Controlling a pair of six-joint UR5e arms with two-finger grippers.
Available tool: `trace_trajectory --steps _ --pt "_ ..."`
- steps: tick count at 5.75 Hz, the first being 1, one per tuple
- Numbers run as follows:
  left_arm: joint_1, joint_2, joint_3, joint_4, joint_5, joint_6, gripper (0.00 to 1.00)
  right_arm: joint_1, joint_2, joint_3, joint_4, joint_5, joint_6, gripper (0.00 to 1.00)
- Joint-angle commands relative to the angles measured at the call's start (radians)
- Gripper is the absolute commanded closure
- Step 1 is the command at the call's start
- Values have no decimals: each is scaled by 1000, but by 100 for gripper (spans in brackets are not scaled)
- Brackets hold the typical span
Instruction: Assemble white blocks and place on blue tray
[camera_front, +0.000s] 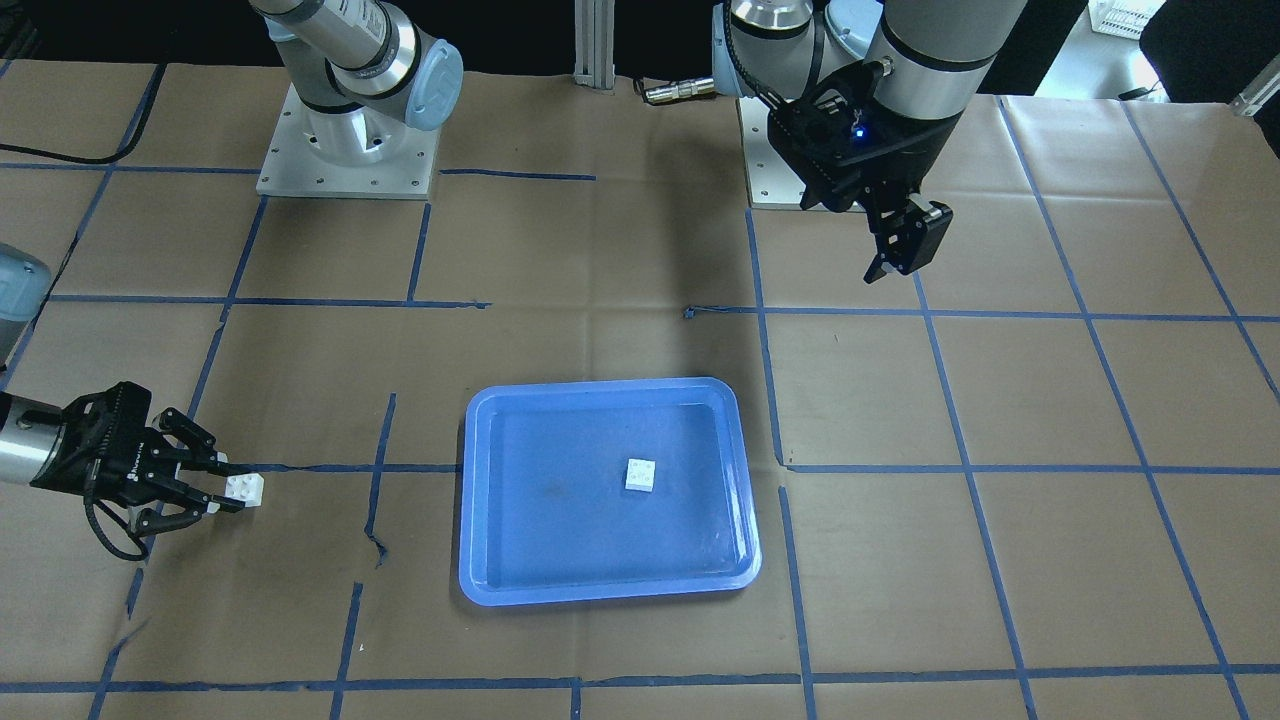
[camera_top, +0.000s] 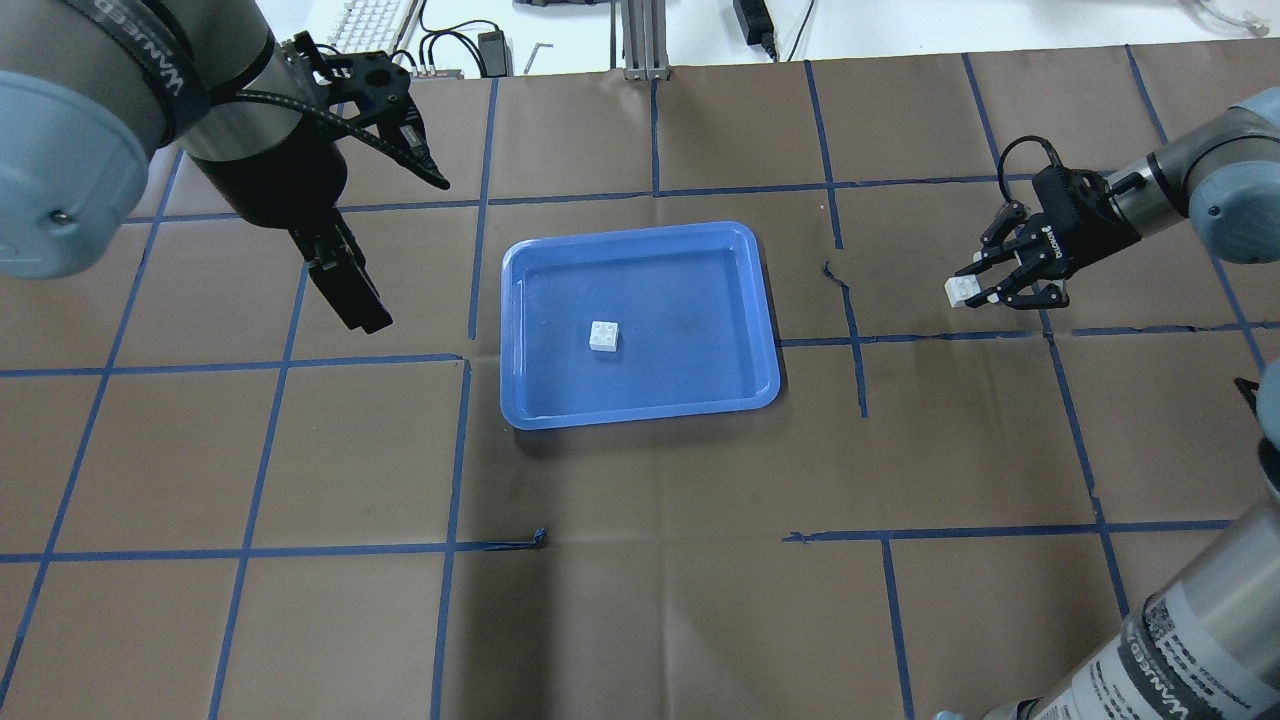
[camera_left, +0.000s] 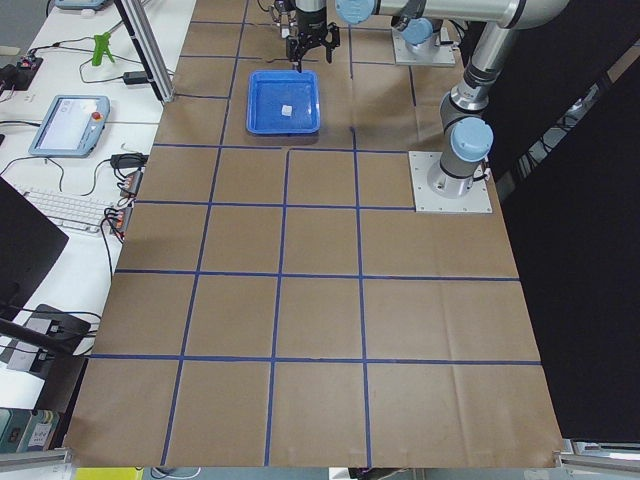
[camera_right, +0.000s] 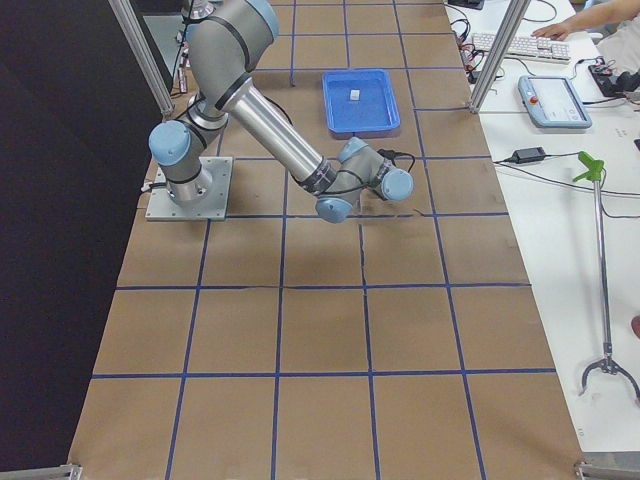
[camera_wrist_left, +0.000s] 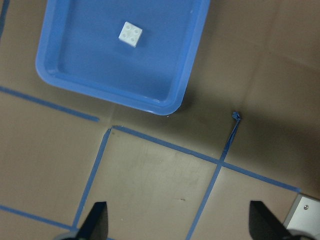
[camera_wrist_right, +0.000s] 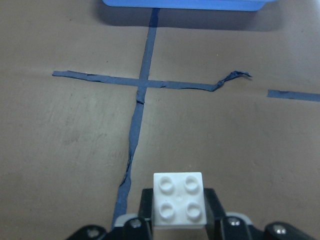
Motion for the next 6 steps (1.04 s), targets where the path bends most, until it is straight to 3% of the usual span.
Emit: trace_trajectory --steps 1,2,4,6 --pt "4 13 -12 0 87 -536 1 72 -94 6 14 13 74 81" --pt "3 10 -6 -2 77 -725 1 163 -114 13 14 18 144 81" --pt "6 10 4 18 80 -931 1 325 -143 76 -56 123 285 81" --pt "6 2 2 78 78 -939 1 500 -117 166 -422 136 627 81"
